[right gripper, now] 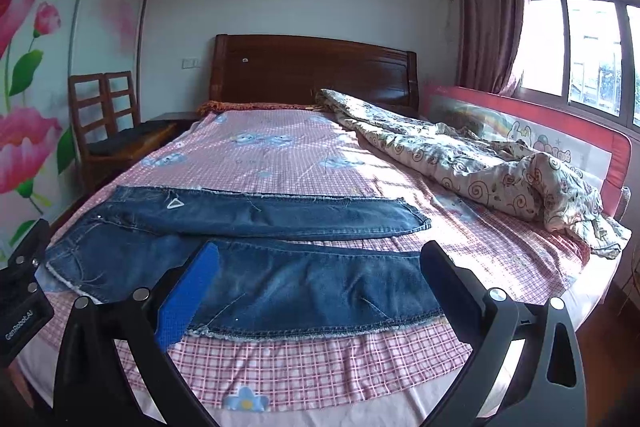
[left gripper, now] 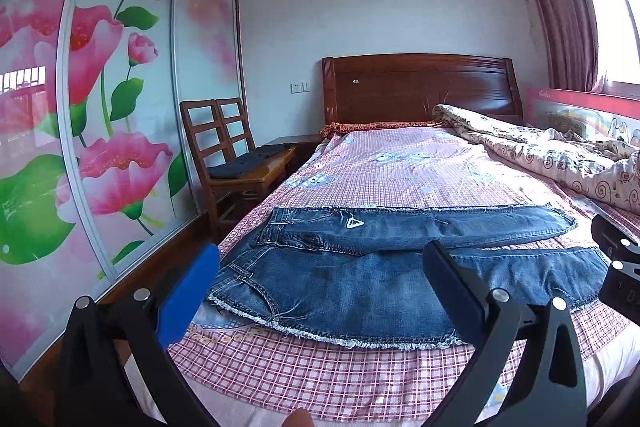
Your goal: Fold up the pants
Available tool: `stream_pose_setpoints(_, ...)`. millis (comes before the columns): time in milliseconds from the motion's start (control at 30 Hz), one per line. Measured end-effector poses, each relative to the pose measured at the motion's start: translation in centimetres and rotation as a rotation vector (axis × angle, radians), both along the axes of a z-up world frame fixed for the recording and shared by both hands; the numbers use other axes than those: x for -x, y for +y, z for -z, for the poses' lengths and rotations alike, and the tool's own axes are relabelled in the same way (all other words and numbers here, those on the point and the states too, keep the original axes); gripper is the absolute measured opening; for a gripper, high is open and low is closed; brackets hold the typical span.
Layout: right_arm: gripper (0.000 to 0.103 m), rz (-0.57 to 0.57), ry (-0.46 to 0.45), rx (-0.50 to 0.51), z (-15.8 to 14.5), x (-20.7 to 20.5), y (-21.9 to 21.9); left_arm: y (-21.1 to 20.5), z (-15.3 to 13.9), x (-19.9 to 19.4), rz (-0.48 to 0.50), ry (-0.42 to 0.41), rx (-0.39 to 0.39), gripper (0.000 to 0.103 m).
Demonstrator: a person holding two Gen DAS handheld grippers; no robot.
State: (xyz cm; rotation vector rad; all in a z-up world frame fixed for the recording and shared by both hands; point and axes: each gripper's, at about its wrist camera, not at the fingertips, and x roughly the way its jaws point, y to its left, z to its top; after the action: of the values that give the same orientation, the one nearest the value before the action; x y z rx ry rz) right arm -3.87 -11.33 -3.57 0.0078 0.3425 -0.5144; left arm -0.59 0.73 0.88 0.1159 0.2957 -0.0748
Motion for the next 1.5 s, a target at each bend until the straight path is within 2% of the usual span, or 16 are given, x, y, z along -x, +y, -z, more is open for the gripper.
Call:
stream_pose_setpoints(633,0.100,-0.014,0.011,-0.020,0.3,-0.2,0.0,0.3,0.5,-0.5,-0.002,0.029,0.019,0.101)
stream_pose_setpoints(1033,0.100,-0.024,0.025,-0.025,0.7,-0.5,0.2,0.8,1.5,-1.6,-0.003,0.127,0.057,0.101)
stream_pose_setpoints(1500,0.100,-0.024,0.026,-0.037,0.8,-0.6,0.1,0.6,1.6,-1.6,-0.001,0.148,0.065,0.101)
